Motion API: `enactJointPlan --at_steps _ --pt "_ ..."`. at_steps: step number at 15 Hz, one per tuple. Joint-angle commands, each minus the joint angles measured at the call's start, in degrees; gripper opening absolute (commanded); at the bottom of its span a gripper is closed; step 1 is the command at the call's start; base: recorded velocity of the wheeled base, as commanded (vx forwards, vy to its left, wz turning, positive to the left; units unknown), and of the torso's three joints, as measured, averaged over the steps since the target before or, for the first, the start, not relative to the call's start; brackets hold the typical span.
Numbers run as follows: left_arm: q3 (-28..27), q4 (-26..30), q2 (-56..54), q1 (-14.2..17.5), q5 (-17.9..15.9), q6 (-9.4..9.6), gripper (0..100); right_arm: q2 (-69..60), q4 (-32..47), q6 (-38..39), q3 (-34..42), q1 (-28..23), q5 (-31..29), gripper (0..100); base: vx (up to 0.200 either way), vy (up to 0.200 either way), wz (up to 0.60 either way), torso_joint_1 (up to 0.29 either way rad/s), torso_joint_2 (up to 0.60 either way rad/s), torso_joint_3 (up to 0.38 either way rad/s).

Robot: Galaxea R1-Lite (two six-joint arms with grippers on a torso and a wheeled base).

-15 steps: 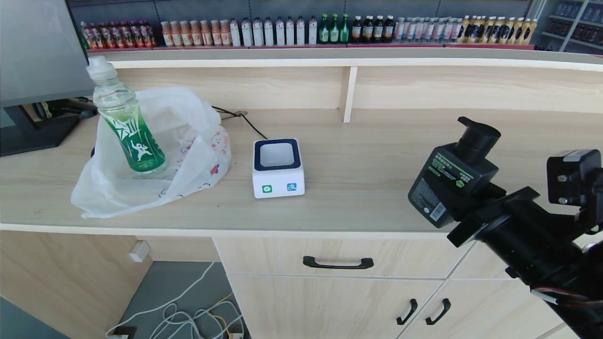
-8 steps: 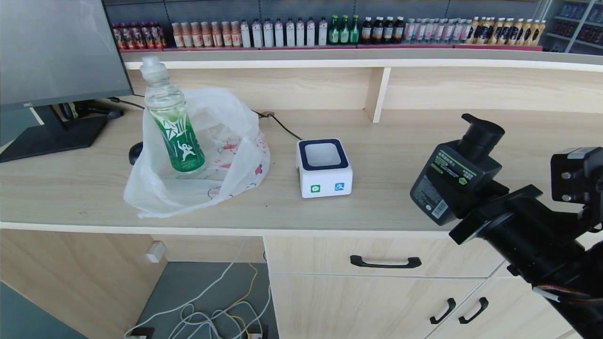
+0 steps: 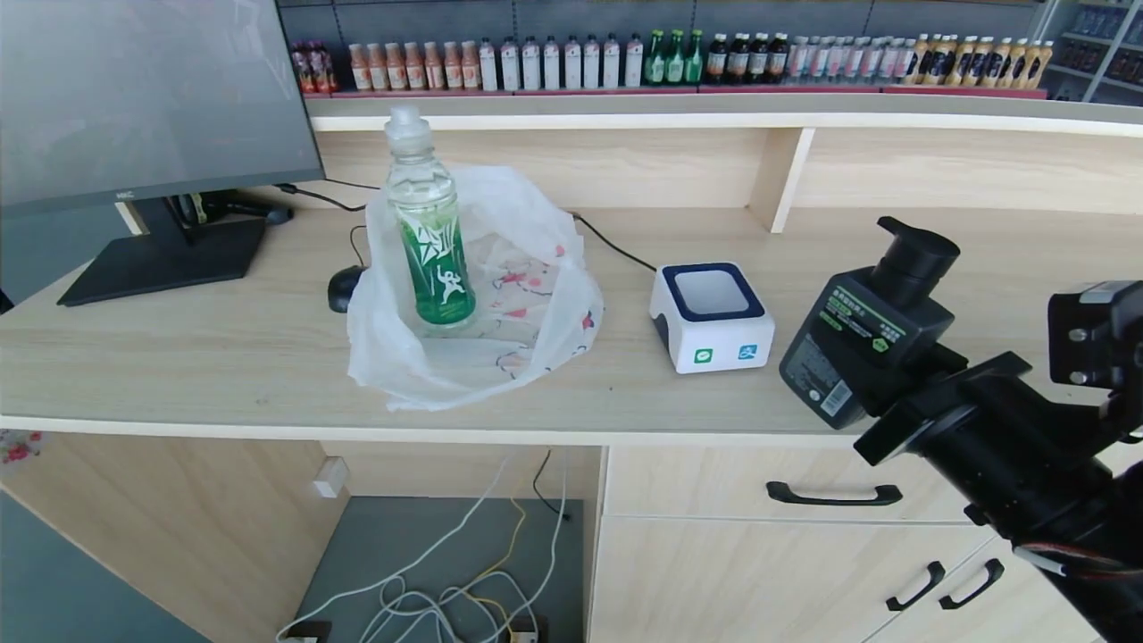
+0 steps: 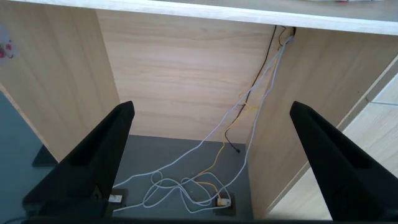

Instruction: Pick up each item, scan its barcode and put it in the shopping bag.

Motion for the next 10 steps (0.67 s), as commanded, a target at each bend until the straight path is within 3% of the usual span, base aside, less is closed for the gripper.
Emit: enactJointPlan --at_steps 1,4,6,8,10 --pt "0.0 -0.1 0.0 0.0 0.0 0.06 100 0.1 -0.1 -0.3 -0.6 0.0 0.1 0 0.000 0.000 0.00 0.000 0.00 0.000" --pt "0.0 0.0 0.0 0.0 0.0 -0.20 100 0.1 -0.1 -1.8 -1.3 0.1 0.6 0 0.000 0.000 0.00 0.000 0.00 0.000" --pt "0.0 0.0 0.0 0.0 0.0 -0.12 100 0.2 -0.1 -4.1 -2.5 0.1 4.0 0 0.000 0.000 0.00 0.000 0.00 0.000" --pt "0.0 0.0 0.0 0.0 0.0 -0.12 100 1.0 -0.1 -9.6 -5.6 0.0 14.6 0 0.000 0.000 0.00 0.000 0.00 0.000" --pt "0.0 0.0 0.0 0.0 0.0 -0.12 100 2.4 -0.1 -13.0 -10.2 -3.6 24.7 0 0.000 0.000 0.00 0.000 0.00 0.000"
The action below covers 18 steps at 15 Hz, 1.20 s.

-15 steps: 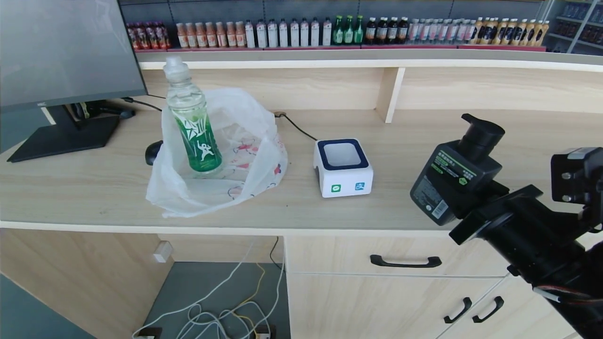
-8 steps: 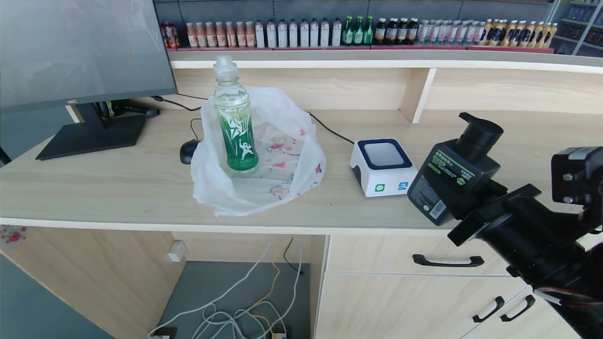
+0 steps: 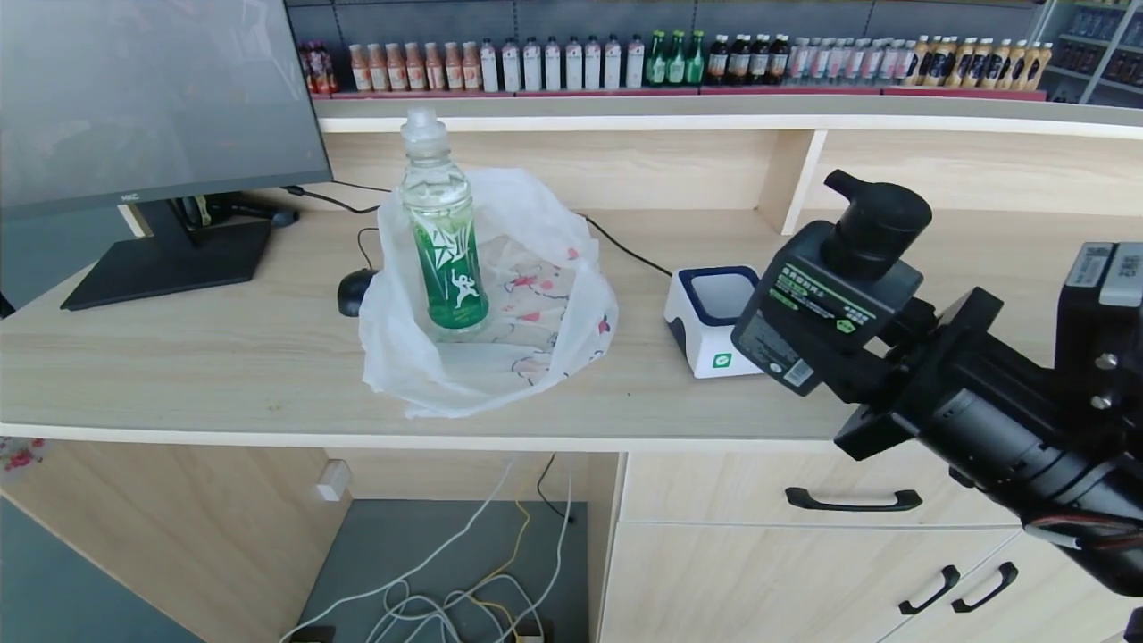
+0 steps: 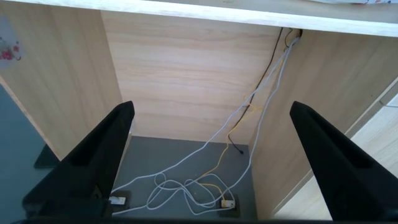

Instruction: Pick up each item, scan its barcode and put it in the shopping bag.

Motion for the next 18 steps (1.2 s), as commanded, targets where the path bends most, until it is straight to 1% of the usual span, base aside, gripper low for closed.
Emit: enactJointPlan --at_steps 1,2,3,4,6,7,8,9,10,11,13,18 --pt "0.0 0.0 0.0 0.0 0.0 0.02 100 2.1 0.5 -2.7 -4.7 -3.0 5.2 0 0.000 0.000 0.00 0.000 0.00 0.000" --pt "0.0 0.0 0.0 0.0 0.0 0.02 100 2.5 2.6 -5.0 -7.4 -5.2 6.7 0 0.000 0.000 0.00 0.000 0.00 0.000" --pt "0.0 0.0 0.0 0.0 0.0 0.02 100 3.4 3.8 -9.9 -11.7 -9.0 7.0 0 0.000 0.000 0.00 0.000 0.00 0.000" --pt "0.0 0.0 0.0 0.0 0.0 0.02 100 4.3 4.7 -14.1 -16.0 -10.6 7.1 0 0.000 0.000 0.00 0.000 0.00 0.000" --pt "0.0 0.0 0.0 0.0 0.0 0.02 100 6.4 5.3 -21.9 -20.0 -10.3 7.9 0 0.000 0.000 0.00 0.000 0.00 0.000" --pt "0.0 0.0 0.0 0.0 0.0 0.02 100 7.3 5.3 -24.0 -20.2 -10.2 9.3 0 0.000 0.000 0.00 0.000 0.00 0.000" --pt "0.0 0.0 0.0 0.0 0.0 0.02 100 9.6 4.8 -28.0 -20.4 -10.3 13.1 0 0.000 0.000 0.00 0.000 0.00 0.000" --pt "0.0 0.0 0.0 0.0 0.0 0.02 100 11.2 3.5 -30.7 -20.6 -10.6 14.9 0 0.000 0.000 0.00 0.000 0.00 0.000" --pt "0.0 0.0 0.0 0.0 0.0 0.02 100 12.6 1.3 -32.4 -21.1 -10.6 15.7 0 0.000 0.000 0.00 0.000 0.00 0.000" --pt "0.0 0.0 0.0 0.0 0.0 0.02 100 15.5 0.0 -33.5 -23.8 -10.5 16.7 0 0.000 0.000 0.00 0.000 0.00 0.000" --pt "0.0 0.0 0.0 0.0 0.0 0.02 100 18.9 0.0 -36.3 -29.0 -10.3 23.8 0 0.000 0.000 0.00 0.000 0.00 0.000" --pt "0.0 0.0 0.0 0.0 0.0 0.02 100 20.9 0.0 -40.3 -29.4 -11.9 30.9 0 0.000 0.000 0.00 0.000 0.00 0.000"
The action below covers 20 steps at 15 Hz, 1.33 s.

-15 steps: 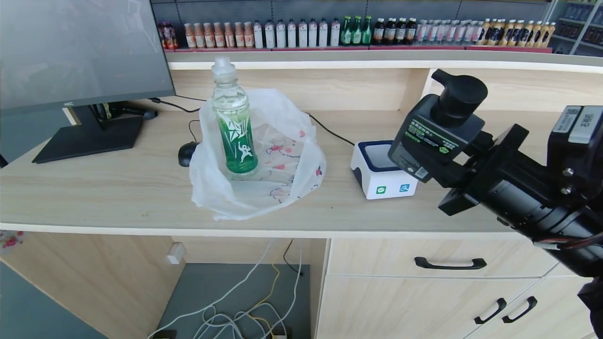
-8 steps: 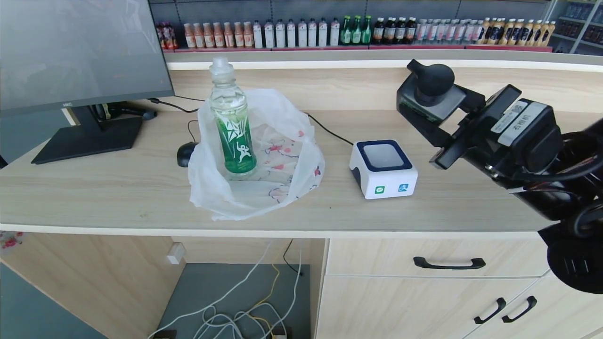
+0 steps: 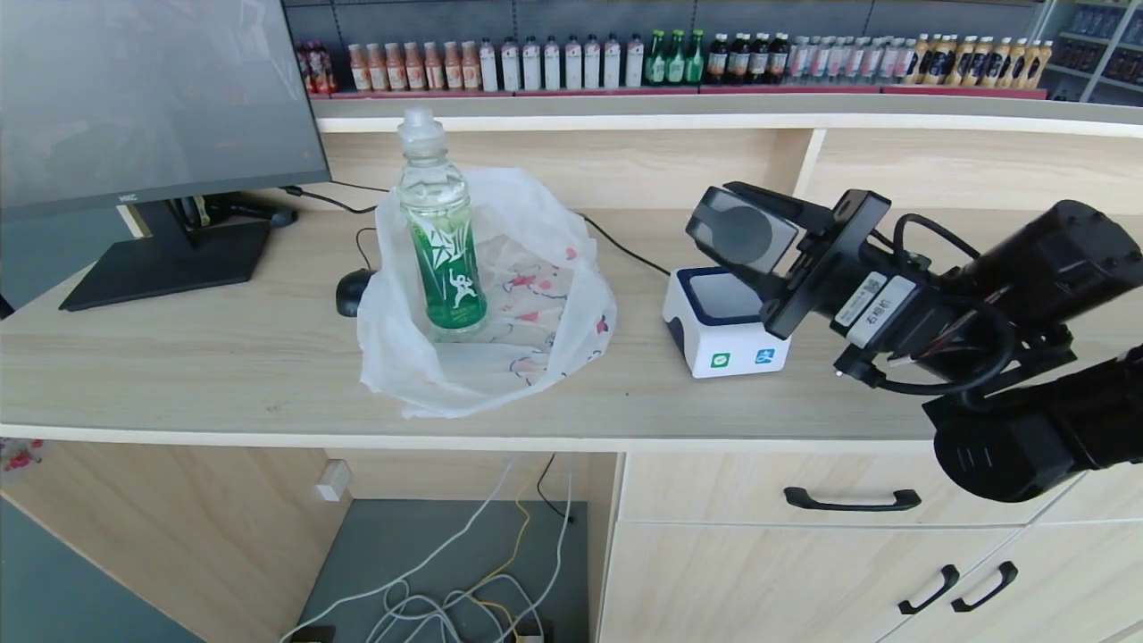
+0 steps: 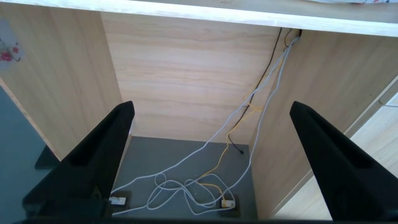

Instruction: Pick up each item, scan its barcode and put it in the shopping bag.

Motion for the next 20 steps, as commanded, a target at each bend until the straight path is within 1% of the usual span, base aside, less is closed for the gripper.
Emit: enactJointPlan --at_steps 1,4,7,13,20 --pt "0.0 0.0 0.0 0.0 0.0 -0.01 100 1.7 0.0 -0.9 0.2 -0.4 1.4 0 0.000 0.000 0.00 0.000 0.00 0.000" --pt "0.0 0.0 0.0 0.0 0.0 -0.01 100 2.9 0.0 -2.3 0.8 -1.0 3.3 0 0.000 0.000 0.00 0.000 0.00 0.000" --pt "0.0 0.0 0.0 0.0 0.0 -0.01 100 4.2 0.0 -3.4 1.7 -1.4 3.3 0 0.000 0.000 0.00 0.000 0.00 0.000" --pt "0.0 0.0 0.0 0.0 0.0 -0.01 100 7.1 0.0 -3.1 0.7 -3.8 3.3 0 0.000 0.000 0.00 0.000 0.00 0.000" --pt "0.0 0.0 0.0 0.0 0.0 -0.01 100 7.4 0.0 -3.1 1.0 -4.3 3.3 0 0.000 0.000 0.00 0.000 0.00 0.000"
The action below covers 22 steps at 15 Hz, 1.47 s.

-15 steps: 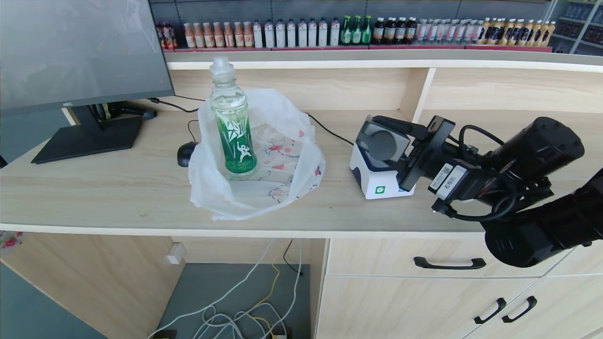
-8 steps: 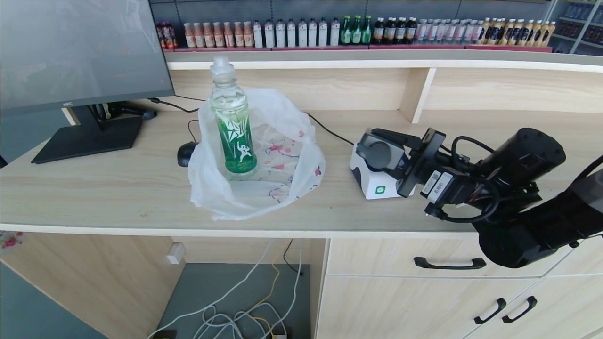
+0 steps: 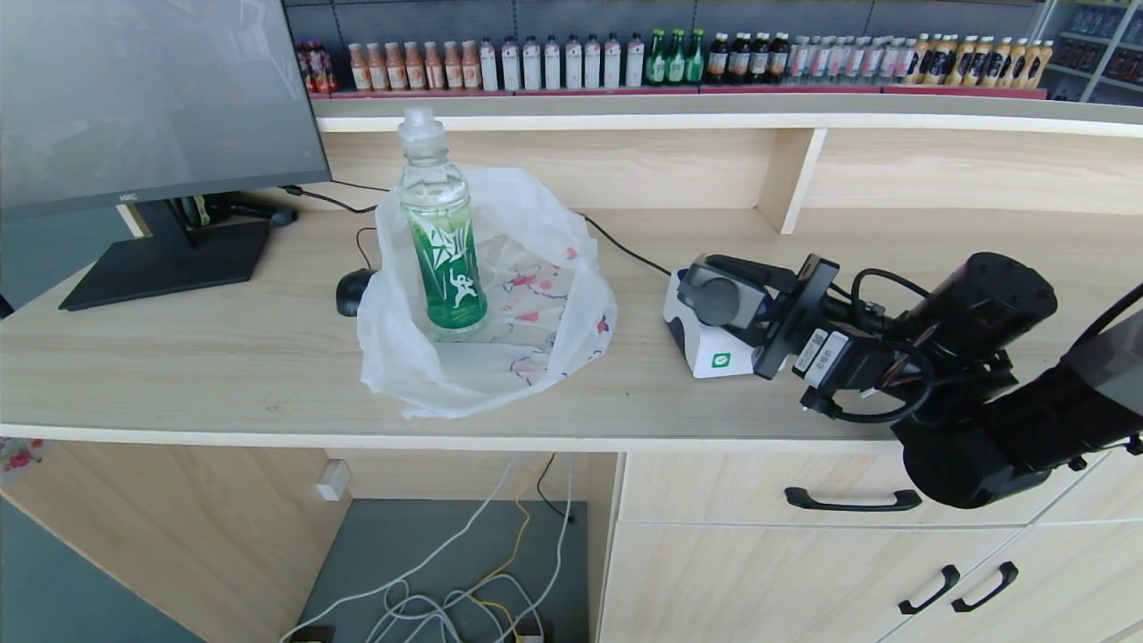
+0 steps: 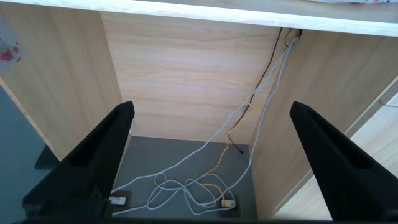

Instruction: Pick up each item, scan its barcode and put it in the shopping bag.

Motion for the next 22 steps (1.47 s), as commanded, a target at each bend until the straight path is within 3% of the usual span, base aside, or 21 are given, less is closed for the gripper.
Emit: enactJointPlan --at_steps 1,22 --pt "0.0 0.0 0.0 0.0 0.0 0.02 100 0.0 -0.1 -0.1 0.1 -0.1 0.0 0 0.000 0.000 0.00 0.000 0.00 0.000" --pt "0.0 0.0 0.0 0.0 0.0 0.02 100 -1.2 -0.1 0.8 0.3 -0.8 -0.4 0 0.000 0.000 0.00 0.000 0.00 0.000"
